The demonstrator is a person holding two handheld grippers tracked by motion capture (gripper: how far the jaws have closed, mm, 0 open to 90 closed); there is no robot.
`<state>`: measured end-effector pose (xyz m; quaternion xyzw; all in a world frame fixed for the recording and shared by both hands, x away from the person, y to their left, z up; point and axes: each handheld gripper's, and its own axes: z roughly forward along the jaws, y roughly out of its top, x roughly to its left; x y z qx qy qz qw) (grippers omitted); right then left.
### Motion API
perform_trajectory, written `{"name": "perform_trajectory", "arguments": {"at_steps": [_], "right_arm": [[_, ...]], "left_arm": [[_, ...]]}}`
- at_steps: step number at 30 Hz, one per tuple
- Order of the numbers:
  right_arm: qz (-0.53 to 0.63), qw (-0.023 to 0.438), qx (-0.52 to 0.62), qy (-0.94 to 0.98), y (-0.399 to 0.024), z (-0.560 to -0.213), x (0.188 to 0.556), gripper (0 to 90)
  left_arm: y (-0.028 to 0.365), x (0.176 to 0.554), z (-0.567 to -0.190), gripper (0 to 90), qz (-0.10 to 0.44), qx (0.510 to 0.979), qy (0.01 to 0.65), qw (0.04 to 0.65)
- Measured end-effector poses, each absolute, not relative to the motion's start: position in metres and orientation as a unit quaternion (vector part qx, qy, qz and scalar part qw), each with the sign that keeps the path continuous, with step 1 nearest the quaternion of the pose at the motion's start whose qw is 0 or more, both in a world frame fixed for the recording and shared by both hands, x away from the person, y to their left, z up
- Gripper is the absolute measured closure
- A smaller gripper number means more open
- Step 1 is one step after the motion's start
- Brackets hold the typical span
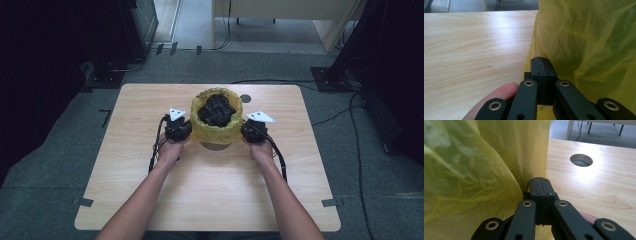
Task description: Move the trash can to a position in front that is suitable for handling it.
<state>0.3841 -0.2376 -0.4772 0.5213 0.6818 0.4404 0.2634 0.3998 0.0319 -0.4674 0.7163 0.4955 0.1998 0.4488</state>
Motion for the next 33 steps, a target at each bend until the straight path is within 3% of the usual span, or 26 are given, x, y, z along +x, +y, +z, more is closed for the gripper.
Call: {"name": "perform_trajectory", "arguments": {"at_steps": [33], "right_arm": [[0.442, 0.268, 0.491, 0.701, -0.209, -0.48, 0.284, 90.0]], "left_arm": [[0.067, 0.296, -0.473, 90.0, 0.187, 0.697, 0.509, 0.469]]}}
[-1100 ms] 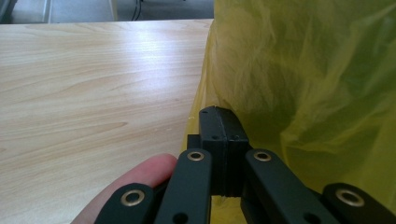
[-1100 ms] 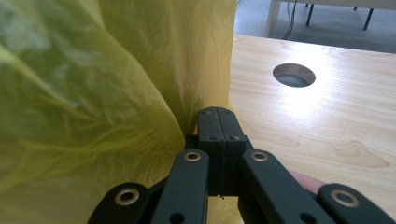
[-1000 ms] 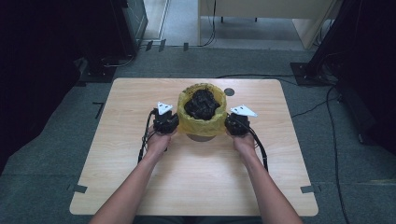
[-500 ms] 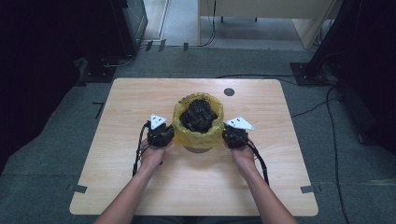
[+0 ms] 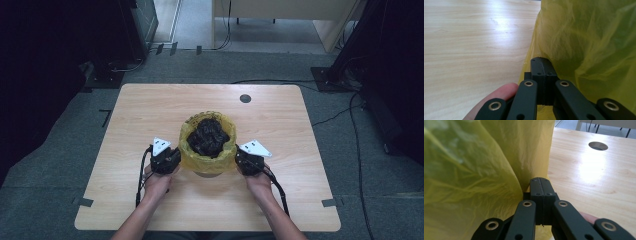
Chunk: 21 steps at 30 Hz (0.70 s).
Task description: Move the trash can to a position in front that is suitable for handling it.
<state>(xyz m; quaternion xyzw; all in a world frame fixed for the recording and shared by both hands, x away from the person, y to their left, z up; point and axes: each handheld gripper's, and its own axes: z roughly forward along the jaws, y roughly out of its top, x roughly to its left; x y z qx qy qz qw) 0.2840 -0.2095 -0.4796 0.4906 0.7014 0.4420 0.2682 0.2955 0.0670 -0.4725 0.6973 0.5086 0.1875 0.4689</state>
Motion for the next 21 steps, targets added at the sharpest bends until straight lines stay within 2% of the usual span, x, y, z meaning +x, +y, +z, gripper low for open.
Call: {"name": "perform_trajectory", "arguments": {"at_steps": [15, 16, 17, 19, 21], "right_arm": [[0.459, 0.259, 0.489, 0.695, -0.201, -0.483, 0.243, 90.0], [0.461, 0.26, 0.488, 0.694, -0.202, -0.482, 0.242, 89.8], [0.463, 0.261, 0.493, 0.689, -0.203, -0.482, 0.241, 83.6], [0.46, 0.272, 0.499, 0.682, -0.207, -0.481, 0.238, 66.4], [0.461, 0.281, 0.508, 0.672, -0.215, -0.48, 0.233, 61.0]], "left_arm": [[0.076, 0.259, -0.476, 89.9, 0.193, 0.684, 0.526, 0.468], [0.078, 0.259, -0.476, 84.7, 0.192, 0.681, 0.528, 0.468], [0.083, 0.259, -0.476, 79.2, 0.184, 0.677, 0.53, 0.476], [0.091, 0.255, -0.477, 74.5, 0.194, 0.674, 0.531, 0.475], [0.101, 0.251, -0.479, 64.7, 0.203, 0.671, 0.538, 0.469]]}}
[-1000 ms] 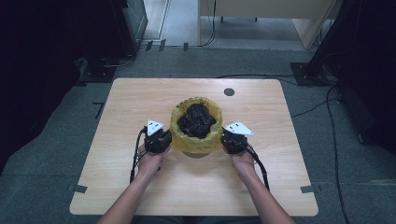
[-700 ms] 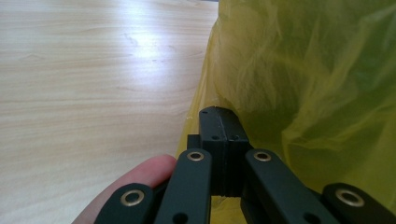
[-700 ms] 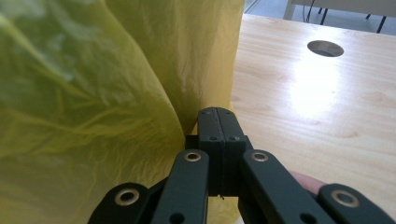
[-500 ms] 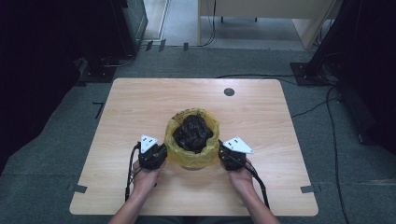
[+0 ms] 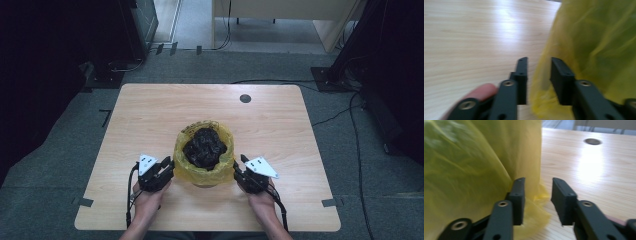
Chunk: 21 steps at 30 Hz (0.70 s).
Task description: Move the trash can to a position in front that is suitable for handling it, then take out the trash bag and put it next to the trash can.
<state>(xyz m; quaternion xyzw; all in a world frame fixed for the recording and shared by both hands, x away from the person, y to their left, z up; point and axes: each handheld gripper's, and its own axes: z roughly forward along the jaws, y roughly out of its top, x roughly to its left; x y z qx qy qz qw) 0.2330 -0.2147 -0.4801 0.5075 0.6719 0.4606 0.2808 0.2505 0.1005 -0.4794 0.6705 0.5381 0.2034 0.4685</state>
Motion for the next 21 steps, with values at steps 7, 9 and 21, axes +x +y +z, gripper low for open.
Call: {"name": "perform_trajectory", "arguments": {"at_steps": [7, 9, 21], "right_arm": [[0.458, 0.266, 0.54, 0.654, -0.247, -0.488, 0.217, 49.0], [0.458, 0.255, 0.549, 0.652, -0.253, -0.492, 0.214, 47.0], [0.427, 0.237, 0.552, 0.676, -0.248, -0.508, 0.212, 37.3]], "left_arm": [[0.113, 0.232, -0.497, 45.9, 0.196, 0.706, 0.534, 0.422], [0.107, 0.228, -0.501, 42.6, 0.196, 0.722, 0.523, 0.408], [0.076, 0.235, -0.503, 35.3, 0.242, 0.739, 0.505, 0.374]]}}
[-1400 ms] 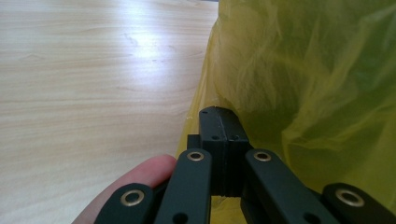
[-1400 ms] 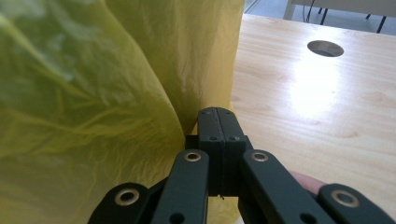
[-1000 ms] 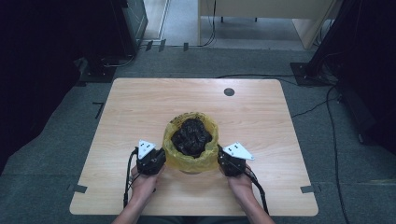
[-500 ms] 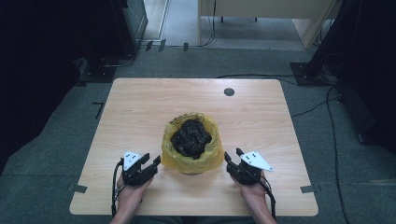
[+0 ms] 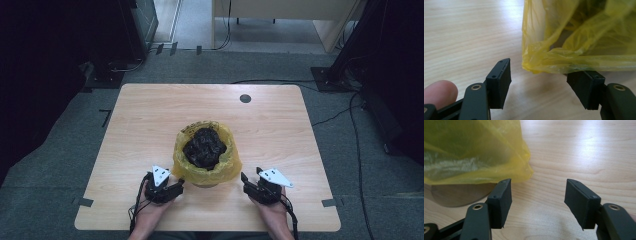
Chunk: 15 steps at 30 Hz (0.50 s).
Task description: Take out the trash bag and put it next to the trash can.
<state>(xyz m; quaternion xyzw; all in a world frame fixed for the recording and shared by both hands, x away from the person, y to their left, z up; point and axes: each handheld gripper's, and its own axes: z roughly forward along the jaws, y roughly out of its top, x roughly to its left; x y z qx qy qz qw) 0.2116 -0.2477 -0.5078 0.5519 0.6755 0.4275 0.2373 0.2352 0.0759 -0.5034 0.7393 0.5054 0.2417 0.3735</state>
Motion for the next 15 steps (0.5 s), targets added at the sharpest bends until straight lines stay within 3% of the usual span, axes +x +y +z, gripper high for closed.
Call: {"name": "perform_trajectory", "arguments": {"at_steps": [2, 5, 15], "right_arm": [[0.424, 0.237, 0.553, 0.677, -0.246, -0.509, 0.213, 36.8], [0.417, 0.242, 0.548, 0.684, -0.242, -0.51, 0.214, 35.0], [0.4, 0.232, 0.522, 0.717, -0.228, -0.512, 0.216, 23.5]], "left_arm": [[0.072, 0.237, -0.505, 35.5, 0.269, 0.739, 0.503, 0.359], [0.069, 0.243, -0.509, 39.1, 0.265, 0.736, 0.509, 0.359], [0.066, 0.242, -0.496, 77.7, 0.27, 0.719, 0.494, 0.407]]}}
